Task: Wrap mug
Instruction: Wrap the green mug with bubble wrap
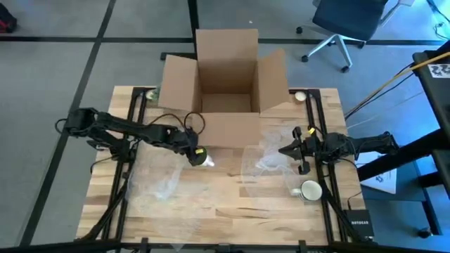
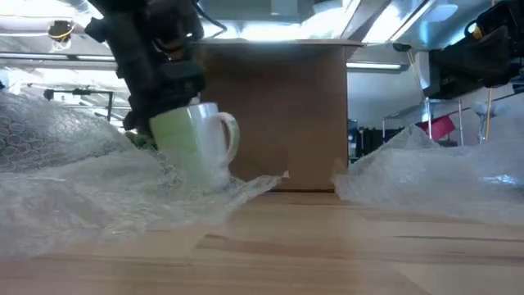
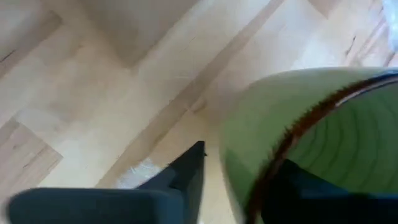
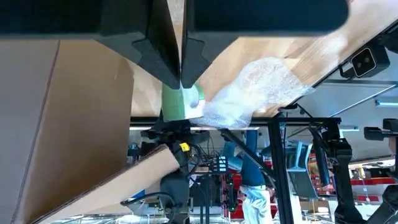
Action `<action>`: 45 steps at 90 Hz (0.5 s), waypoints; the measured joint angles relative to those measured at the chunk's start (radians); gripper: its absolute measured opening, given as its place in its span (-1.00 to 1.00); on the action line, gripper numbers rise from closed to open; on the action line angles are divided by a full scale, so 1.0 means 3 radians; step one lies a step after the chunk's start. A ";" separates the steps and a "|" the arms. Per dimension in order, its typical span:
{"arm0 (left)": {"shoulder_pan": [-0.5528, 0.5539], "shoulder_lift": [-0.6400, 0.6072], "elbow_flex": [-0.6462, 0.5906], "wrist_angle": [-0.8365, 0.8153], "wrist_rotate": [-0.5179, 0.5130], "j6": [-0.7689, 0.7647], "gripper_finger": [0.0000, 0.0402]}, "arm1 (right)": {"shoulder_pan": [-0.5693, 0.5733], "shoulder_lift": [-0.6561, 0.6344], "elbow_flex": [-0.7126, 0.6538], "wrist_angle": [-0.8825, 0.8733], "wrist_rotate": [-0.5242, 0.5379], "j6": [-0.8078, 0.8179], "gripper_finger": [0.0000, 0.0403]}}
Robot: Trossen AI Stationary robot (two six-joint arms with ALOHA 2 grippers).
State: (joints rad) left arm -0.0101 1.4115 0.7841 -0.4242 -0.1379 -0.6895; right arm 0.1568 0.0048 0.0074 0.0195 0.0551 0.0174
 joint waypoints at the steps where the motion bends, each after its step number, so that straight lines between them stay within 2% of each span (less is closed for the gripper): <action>1: -0.0004 -0.0009 0.0001 -0.0004 -0.0001 0.0015 -0.79 | 0.0000 0.0000 0.0000 0.0001 0.0000 0.0000 -1.00; 9: -0.0035 -0.0069 0.0026 -0.0108 0.0018 0.0121 -0.95 | -0.0001 -0.0001 0.0000 -0.0001 0.0000 0.0000 -1.00; 22: -0.0138 -0.0257 0.0177 -0.0194 0.0012 0.0232 -0.97 | -0.0001 0.0000 0.0000 -0.0001 0.0000 0.0000 -1.00; 38: -0.0322 -0.0527 0.0476 -0.0662 0.0015 0.0362 -0.98 | 0.0001 0.0000 0.0000 0.0010 0.0000 0.0008 -1.00; 45: -0.0420 -0.0672 0.0606 -0.0875 0.0015 0.0379 -0.99 | -0.0001 0.0002 0.0000 0.0172 -0.0019 0.0293 -1.00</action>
State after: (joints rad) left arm -0.1360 1.2101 0.9658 -0.6866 -0.1333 -0.5757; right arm 0.1566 0.0053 0.0073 0.0710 0.0495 0.1051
